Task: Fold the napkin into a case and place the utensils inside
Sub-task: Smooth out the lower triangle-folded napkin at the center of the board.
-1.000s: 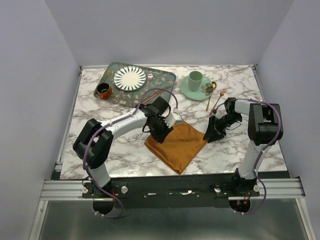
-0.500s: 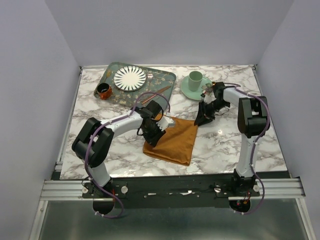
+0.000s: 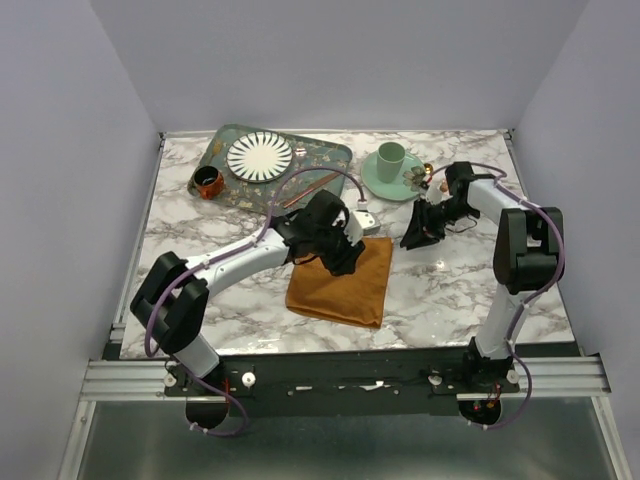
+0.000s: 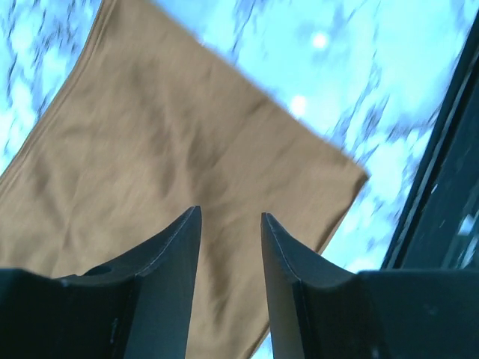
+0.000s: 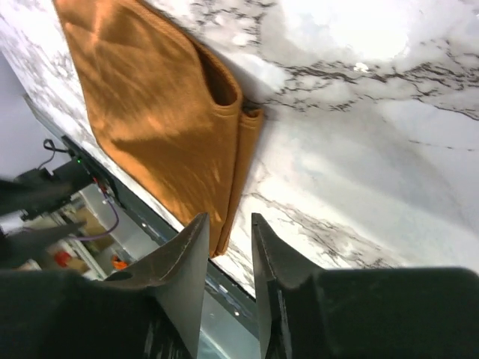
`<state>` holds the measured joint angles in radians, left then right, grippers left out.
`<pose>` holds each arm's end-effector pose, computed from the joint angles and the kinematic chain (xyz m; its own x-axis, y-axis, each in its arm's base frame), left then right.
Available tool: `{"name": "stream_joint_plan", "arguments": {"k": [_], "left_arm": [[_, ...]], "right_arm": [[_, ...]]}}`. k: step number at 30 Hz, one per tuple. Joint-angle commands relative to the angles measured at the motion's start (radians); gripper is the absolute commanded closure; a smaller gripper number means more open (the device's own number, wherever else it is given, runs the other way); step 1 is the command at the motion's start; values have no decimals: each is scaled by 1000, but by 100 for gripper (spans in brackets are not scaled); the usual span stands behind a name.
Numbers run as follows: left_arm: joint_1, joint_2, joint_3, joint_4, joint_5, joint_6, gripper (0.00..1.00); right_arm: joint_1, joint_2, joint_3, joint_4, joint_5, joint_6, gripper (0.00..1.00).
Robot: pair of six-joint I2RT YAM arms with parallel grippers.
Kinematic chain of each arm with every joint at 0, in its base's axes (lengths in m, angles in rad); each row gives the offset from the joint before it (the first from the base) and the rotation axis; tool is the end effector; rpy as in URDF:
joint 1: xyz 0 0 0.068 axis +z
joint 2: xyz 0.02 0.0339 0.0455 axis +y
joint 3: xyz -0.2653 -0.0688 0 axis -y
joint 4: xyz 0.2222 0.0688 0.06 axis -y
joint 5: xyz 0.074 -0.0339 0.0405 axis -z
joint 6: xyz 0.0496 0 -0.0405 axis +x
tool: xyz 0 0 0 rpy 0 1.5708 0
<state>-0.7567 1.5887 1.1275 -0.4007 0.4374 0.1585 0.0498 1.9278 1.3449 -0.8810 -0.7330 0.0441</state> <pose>0.2240 -0.2404 0.2433 -0.4152 0.5887 -0.6936 0.8992 0.3812 -0.2148 0.3410 0.0502 0.1796 -0.9969 -0.0169 -0.0773 -0.0644 0.7402 0.6693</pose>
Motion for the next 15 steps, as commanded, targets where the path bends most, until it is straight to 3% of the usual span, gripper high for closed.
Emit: {"name": "stream_joint_plan", "arguments": {"k": [1,9,15], "left_arm": [[-148,71,80,131,-176,-240,53],[-245,168,106,112,-318,-442,54],[-251,211,120,115,-332,-450,55]], "right_arm": [[2,39,-56,111,-46,72,68],[7,71,-111,238,-75,157,72],[27,118,-101,270,-63,172,74]]}}
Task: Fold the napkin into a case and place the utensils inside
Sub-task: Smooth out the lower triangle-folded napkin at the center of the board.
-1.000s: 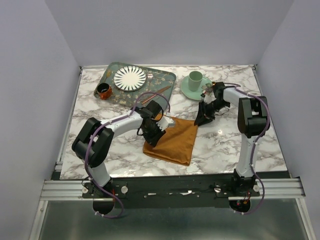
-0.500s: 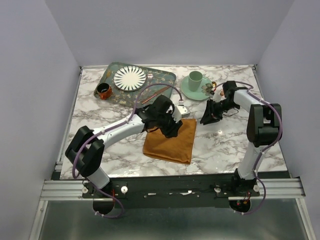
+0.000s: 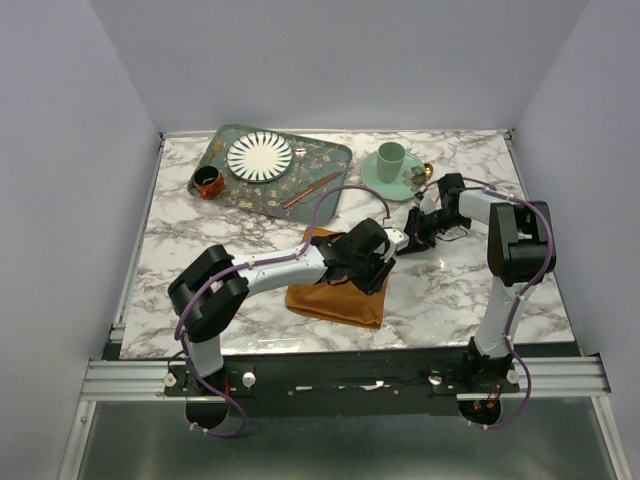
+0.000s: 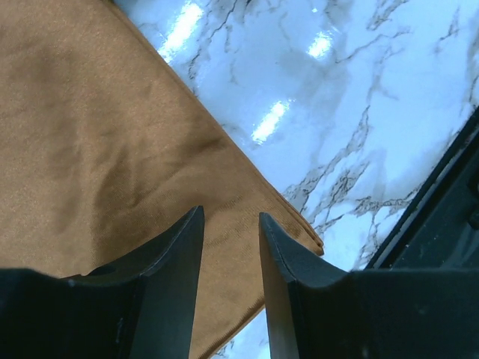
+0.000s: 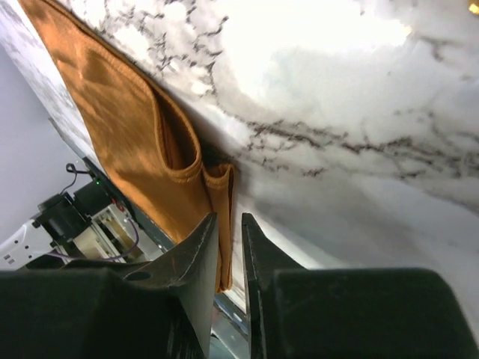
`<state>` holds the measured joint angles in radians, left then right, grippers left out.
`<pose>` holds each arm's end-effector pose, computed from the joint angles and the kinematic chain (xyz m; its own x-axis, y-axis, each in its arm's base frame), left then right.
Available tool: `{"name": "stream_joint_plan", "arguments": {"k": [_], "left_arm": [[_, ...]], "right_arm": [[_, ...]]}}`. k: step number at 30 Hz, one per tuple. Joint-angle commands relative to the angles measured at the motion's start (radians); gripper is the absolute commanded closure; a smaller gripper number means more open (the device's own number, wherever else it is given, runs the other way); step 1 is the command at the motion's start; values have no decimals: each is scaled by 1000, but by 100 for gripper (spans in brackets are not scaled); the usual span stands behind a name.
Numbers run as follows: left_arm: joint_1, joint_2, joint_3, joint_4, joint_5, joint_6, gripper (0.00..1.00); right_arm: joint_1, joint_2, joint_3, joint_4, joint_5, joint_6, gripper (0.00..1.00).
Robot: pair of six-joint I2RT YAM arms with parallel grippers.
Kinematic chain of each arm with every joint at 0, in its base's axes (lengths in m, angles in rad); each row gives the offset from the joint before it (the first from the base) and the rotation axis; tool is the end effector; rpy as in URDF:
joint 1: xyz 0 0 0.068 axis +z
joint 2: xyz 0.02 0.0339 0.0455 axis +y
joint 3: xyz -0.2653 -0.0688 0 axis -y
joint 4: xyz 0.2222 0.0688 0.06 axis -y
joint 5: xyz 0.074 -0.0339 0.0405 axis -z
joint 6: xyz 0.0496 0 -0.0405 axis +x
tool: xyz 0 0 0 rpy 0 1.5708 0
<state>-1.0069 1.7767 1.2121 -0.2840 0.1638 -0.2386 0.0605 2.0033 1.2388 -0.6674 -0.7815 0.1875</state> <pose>0.1938 -0.3215 0.2127 -0.6004 0.5131 -0.6134 0.7714 0.5738 -0.2751 0.3455 0.0559 0.1357 -0.9974 0.0721 -0.0060 0.0465 0.7015 0.7111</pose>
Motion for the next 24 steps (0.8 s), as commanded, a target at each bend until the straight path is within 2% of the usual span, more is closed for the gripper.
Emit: {"name": "stream_joint_plan", "arguments": {"k": [1,11,21,24], "left_arm": [[-1,30,38,-1,-60,-56,55],[-1,64,52,-1,-40,-70,55],[-1,84,67,-17,-70,-80,54],[-1,92,70,-21,-86,-90,53]], "right_arm": [[16,46,5,64,-7,32,74],[22,63,-2,101,-30,44,74],[22,26,-24,138,-94,66,65],[22,35,-19,140,-69,66,68]]}}
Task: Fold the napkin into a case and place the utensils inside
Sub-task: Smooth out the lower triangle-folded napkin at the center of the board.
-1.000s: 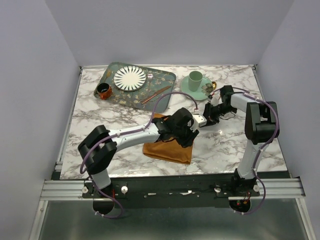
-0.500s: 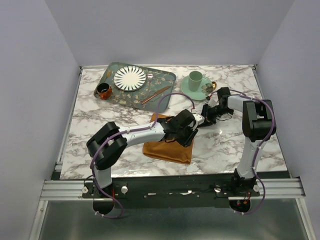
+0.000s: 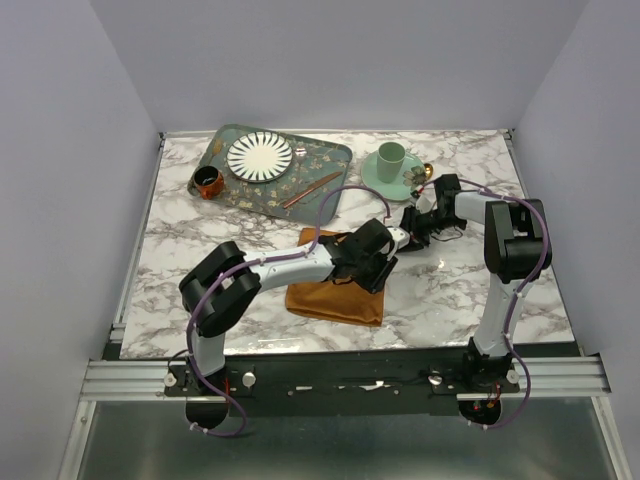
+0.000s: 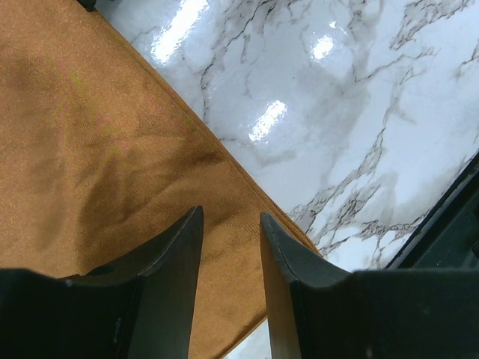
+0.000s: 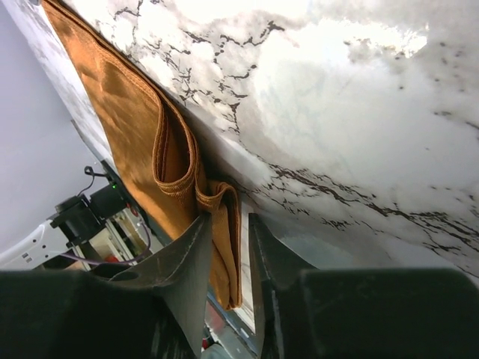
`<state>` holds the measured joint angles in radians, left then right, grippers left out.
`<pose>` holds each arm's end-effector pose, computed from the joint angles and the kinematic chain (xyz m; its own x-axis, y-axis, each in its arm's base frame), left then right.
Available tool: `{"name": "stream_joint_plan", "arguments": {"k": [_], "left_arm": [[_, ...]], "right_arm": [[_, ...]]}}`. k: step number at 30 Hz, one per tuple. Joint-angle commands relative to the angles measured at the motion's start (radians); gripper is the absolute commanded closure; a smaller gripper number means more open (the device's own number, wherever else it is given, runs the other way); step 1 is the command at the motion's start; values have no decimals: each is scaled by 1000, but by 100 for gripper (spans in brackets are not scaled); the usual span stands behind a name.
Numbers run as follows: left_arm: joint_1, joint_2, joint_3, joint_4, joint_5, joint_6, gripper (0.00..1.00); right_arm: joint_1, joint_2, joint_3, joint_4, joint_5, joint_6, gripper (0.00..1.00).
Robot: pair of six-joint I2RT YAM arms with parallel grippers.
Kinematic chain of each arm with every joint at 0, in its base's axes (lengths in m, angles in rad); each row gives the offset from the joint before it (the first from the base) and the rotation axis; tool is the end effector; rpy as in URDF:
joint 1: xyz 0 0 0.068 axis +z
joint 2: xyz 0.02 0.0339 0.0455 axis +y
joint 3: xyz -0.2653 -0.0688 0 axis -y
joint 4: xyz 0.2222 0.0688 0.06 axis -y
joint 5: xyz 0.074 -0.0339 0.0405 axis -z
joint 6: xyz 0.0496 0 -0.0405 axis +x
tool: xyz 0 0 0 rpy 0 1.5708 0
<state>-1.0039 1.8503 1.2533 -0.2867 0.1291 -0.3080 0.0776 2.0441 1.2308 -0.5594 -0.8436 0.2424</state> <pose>0.2034 -0.3314 0.1980 -0.6625 0.4809 -0.5743 0.7131 0.6395 -0.2871 0.3543 0.0647 0.1245 -0.9965 0.0826 -0.0152 0.0423 0.6506 0.7583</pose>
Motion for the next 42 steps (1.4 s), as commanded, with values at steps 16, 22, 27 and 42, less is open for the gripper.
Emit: {"name": "stream_joint_plan", "arguments": {"k": [16,22,27,42], "left_arm": [[-4,44,58,-40,-105,-46,50],[-4,38,55,-39,-92,-49,50],[-4,38,54,-35,-85,-51,50],[-2,43,61,-37,-94,-52,50]], "right_arm": [[4,11,-11,49,-25,9,99],[5,-27,-30,50,-51,-6,87],[5,-38,-34,56,-81,-12,76],[5,13,-7,64,-57,5,71]]}}
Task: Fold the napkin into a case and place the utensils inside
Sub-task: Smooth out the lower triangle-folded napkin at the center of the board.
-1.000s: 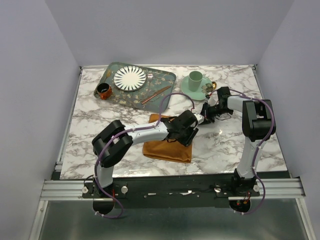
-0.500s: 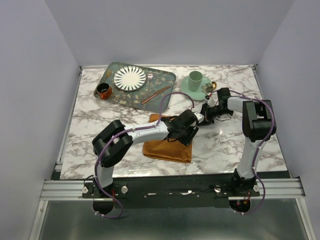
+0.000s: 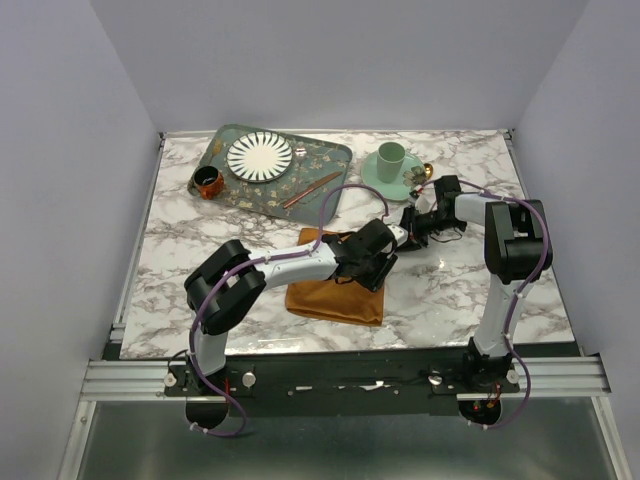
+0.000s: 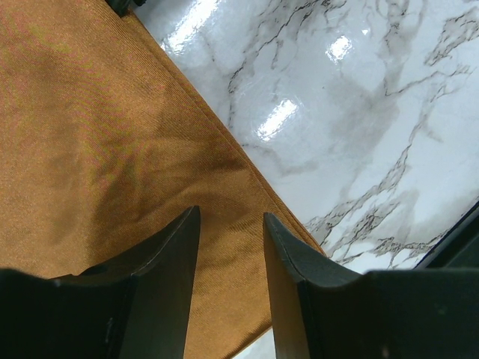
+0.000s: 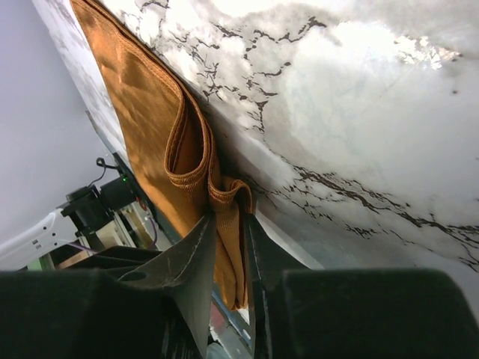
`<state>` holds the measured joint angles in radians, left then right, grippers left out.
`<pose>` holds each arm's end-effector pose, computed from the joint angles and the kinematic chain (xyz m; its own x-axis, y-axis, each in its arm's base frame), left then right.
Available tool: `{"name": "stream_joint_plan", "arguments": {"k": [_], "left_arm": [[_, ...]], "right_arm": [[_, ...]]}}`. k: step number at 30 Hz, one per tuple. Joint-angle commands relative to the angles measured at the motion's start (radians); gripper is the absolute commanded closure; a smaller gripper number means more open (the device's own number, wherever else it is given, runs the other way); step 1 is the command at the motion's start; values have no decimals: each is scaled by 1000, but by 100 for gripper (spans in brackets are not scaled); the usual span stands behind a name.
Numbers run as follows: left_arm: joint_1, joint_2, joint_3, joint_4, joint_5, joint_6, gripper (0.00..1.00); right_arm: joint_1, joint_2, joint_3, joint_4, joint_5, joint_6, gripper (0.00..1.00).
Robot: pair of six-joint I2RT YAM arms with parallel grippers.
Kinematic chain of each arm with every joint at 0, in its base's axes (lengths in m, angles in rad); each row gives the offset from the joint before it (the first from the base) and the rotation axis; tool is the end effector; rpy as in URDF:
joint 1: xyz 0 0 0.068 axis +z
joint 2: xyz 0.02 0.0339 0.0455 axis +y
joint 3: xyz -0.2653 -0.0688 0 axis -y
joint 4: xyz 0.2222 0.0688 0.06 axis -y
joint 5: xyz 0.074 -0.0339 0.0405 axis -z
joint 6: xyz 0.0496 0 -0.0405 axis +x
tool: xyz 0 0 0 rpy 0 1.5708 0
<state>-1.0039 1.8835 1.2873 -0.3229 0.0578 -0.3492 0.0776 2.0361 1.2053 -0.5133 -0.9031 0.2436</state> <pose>0.2092 -0.3340 0.1926 -0.6958 0.4569 -0.5542 0.6629 0.7055 -0.2507 0.3526 0.0665 0.1249 -0.9968 0.0723 -0.0336 0.0170 0.6040 0.7968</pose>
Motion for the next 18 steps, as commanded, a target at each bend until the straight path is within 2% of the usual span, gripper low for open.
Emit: {"name": "stream_joint_plan", "arguments": {"k": [1,11,16,17,18], "left_arm": [[-2,12,32,-2,-27,-10,50],[-2,37,55,-18,-35,-20,45],[4,23,44,-12,-27,-22,45],[2,20,35,-4,-23,-22,45],[4,16,32,-1,-19,-22,45]], "right_arm": [[5,25,17,18,7,5,71],[11,39,4,19,21,-9,78],[13,16,-4,30,-48,-33,70],[13,12,-9,33,-51,-35,67],[13,7,-10,36,-54,-38,59]]}}
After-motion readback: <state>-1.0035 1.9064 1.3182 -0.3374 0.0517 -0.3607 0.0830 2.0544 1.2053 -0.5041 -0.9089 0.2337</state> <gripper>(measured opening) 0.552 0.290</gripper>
